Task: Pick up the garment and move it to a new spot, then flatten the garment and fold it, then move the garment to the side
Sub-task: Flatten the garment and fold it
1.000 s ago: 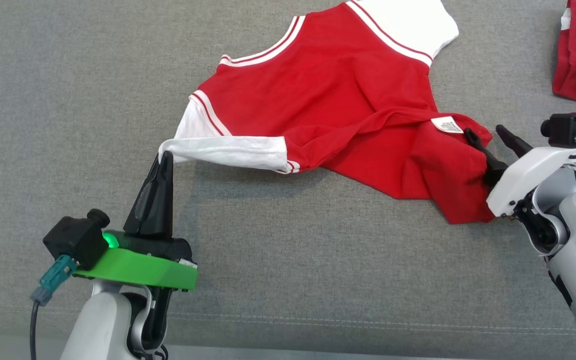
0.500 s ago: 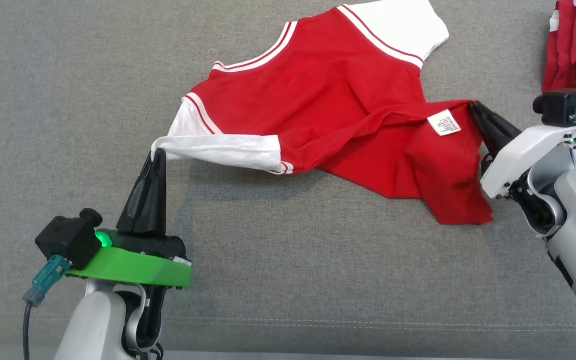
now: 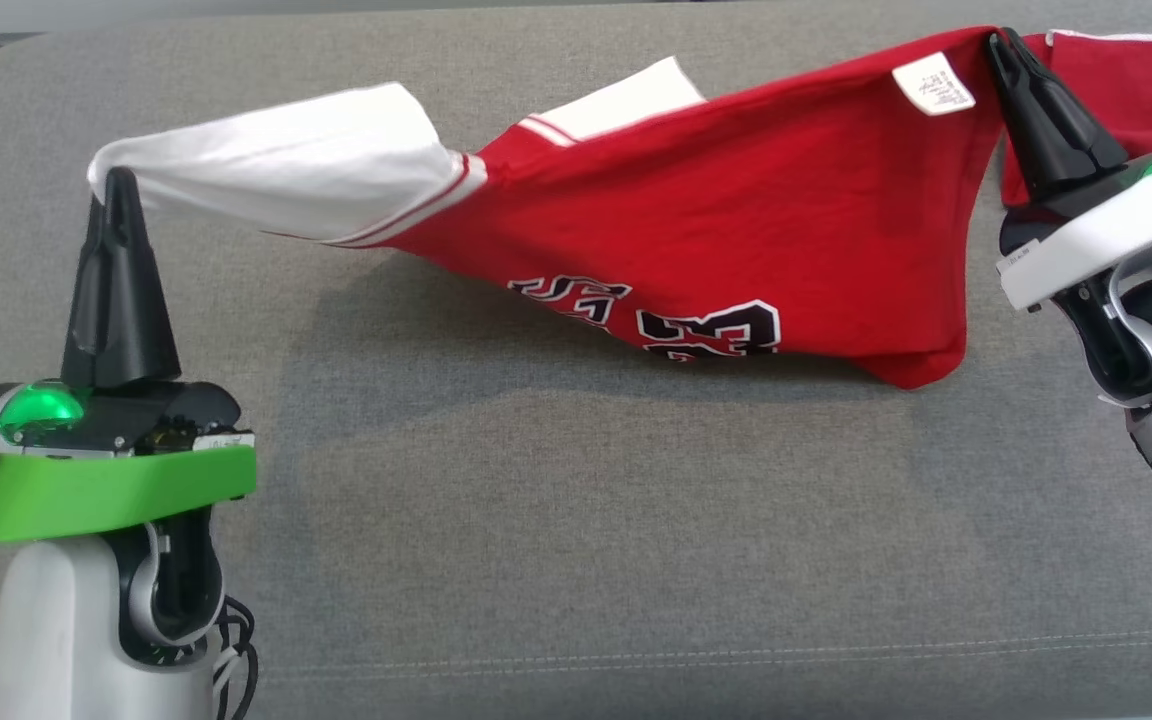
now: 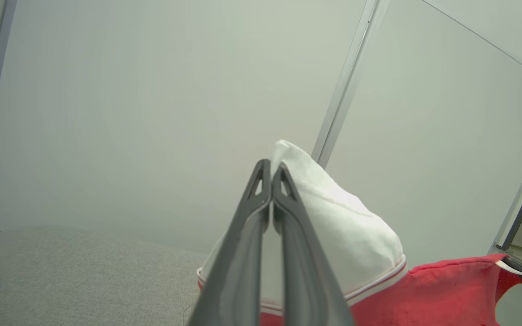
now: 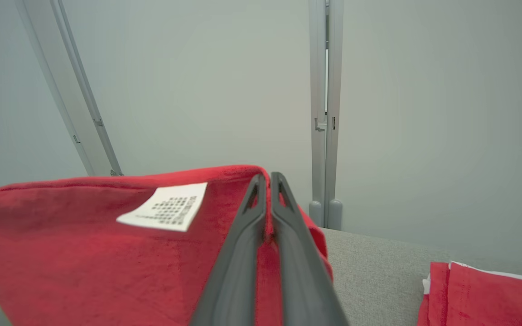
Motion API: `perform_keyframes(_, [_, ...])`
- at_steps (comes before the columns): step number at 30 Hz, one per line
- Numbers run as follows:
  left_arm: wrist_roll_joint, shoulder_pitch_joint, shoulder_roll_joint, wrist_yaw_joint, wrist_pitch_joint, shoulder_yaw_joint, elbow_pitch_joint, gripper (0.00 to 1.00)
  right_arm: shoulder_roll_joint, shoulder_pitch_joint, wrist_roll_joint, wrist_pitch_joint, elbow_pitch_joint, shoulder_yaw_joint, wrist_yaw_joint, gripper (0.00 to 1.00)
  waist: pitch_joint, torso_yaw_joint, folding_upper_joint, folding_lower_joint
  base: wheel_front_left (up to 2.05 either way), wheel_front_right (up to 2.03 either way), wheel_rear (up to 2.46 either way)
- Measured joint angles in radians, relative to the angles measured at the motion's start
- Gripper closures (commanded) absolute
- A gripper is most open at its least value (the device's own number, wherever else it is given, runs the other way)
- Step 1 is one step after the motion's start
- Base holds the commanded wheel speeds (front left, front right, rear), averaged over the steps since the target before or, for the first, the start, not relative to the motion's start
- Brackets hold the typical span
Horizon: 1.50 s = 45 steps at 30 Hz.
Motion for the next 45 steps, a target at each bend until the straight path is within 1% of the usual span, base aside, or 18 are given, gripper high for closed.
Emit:
perform_keyframes(5, [0.037, 0.023, -0.001, -0.005, -0.001, 0.048, -0.114, 1.0, -0.009, 0.114, 0.029, 0.0, -0.083, -0.029, 0.0, 1.0, -0.037, -0.031, 0.0, 0.0, 0.0, 0.0, 0.0])
perform_keyframes(9, [0.06, 0.062, 0.0, -0.011, -0.001, 0.094, -0.249, 1.0, -0.033, 0.196, 0.037, 0.0, -0.184, -0.1, 0.0, 1.0, -0.062, -0.061, 0.0, 0.0, 0.0, 0.0, 0.0])
perform_keyframes(13, [0.104, 0.062, 0.016, -0.019, -0.001, 0.097, -0.401, 1.0, -0.053, 0.203, 0.036, 0.0, -0.356, -0.211, 0.0, 1.0, -0.085, -0.09, 0.0, 0.0, 0.0, 0.0, 0.0])
perform_keyframes(14, [0.104, 0.062, 0.016, -0.019, -0.001, 0.097, -0.401, 1.0, -0.053, 0.203, 0.036, 0.0, -0.356, -0.211, 0.0, 1.0, -0.085, -0.09, 0.0, 0.0, 0.0, 0.0, 0.0])
perform_keyframes(17, [0.117, 0.061, 0.04, -0.025, -0.005, 0.071, -0.465, 1.0, -0.063, 0.216, 0.055, 0.0, -0.438, -0.227, 0.0, 1.0, -0.098, -0.109, 0.0, 0.0, 0.0, 0.0, 0.0])
perform_keyframes(19, [0.105, 0.062, 0.047, -0.027, 0.007, 0.017, -0.442, 1.0, -0.07, 0.257, 0.091, 0.0, -0.445, -0.206, 0.0, 1.0, -0.102, -0.117, 0.0, 0.0, 0.0, 0.0, 0.0])
perform_keyframes(22, [0.088, 0.082, 0.06, -0.028, 0.09, -0.051, -0.345, 1.0, -0.075, 0.326, 0.115, 0.045, -0.412, -0.138, 0.0, 1.0, -0.097, -0.12, 0.0, 0.0, 0.0, 0.0, 0.0])
perform_keyframes(25, [0.06, 0.108, 0.076, -0.031, 0.162, -0.109, -0.208, 1.0, -0.067, 0.32, 0.134, 0.122, -0.356, -0.061, 0.0, 1.0, -0.078, -0.119, 0.0, 0.0, 0.0, 0.0, 0.0])
perform_keyframes(27, [0.059, 0.092, 0.089, -0.037, 0.211, -0.146, -0.103, 1.0, -0.056, 0.271, 0.134, 0.182, -0.294, -0.016, 0.0, 1.0, -0.06, -0.117, 0.0, 0.0, 0.0, 0.0, 0.0])
perform_keyframes(29, [0.067, 0.026, 0.109, -0.037, 0.255, -0.155, 0.015, 1.0, -0.043, 0.158, 0.099, 0.235, -0.222, 0.017, 0.0, 1.0, -0.039, -0.114, 0.0, 0.0, 0.0, 0.0, 0.0])
perform_keyframes(31, [0.101, -0.112, 0.126, -0.037, 0.269, -0.121, 0.092, 1.0, -0.033, -0.016, 0.031, 0.258, -0.173, 0.002, -0.002, 1.0, -0.019, -0.111, 0.0, 0.0, 0.0, 0.0, 0.0])
perform_keyframes(32, [0.107, -0.207, 0.127, -0.035, 0.267, -0.094, 0.107, 1.0, -0.026, -0.116, -0.005, 0.252, -0.165, -0.029, -0.015, 1.0, -0.01, -0.109, 0.0, 0.0, 0.0, 0.0, 0.0])
perform_keyframes(34, [0.129, -0.425, 0.115, -0.023, 0.234, -0.047, 0.102, 1.0, -0.003, -0.319, -0.054, 0.191, -0.165, -0.123, -0.065, 1.0, 0.003, -0.102, 0.0, 0.0001, 0.0, 0.0, 0.0])
perform_keyframes(35, [0.123, -0.523, 0.097, -0.014, 0.209, -0.025, 0.086, 1.0, 0.007, -0.403, -0.067, 0.151, -0.174, -0.169, -0.09, 1.0, 0.007, -0.096, 0.0, 0.0001, 0.0, 0.0, 0.0])
perform_keyframes(37, [0.117, -0.658, 0.078, -0.017, 0.174, -0.014, 0.065, 1.0, 0.007, -0.511, -0.093, 0.099, -0.177, -0.2, -0.108, 1.0, 0.008, -0.085, 0.0, 0.0, 0.0, 0.0, 0.0])
perform_keyframes(40, [0.115, -0.681, 0.077, -0.028, 0.147, -0.045, 0.103, 1.0, 0.016, -0.495, -0.098, 0.079, -0.12, -0.159, -0.089, 1.0, -0.002, -0.072, 0.0, 0.0, 0.0, 0.0, 0.0])
perform_keyframes(42, [0.114, -0.635, 0.08, -0.031, 0.141, -0.069, 0.146, 1.0, 0.037, -0.41, -0.092, 0.092, -0.058, -0.099, -0.067, 1.0, -0.014, -0.066, 0.0, 0.0, 0.0, 0.0, 0.0])
perform_keyframes(45, [0.11, -0.509, 0.091, -0.037, 0.137, -0.096, 0.184, 1.0, 0.054, -0.258, -0.065, 0.129, 0.016, -0.028, -0.044, 1.0, -0.027, -0.06, 0.0, 0.0, 0.0, 0.0, 0.0])
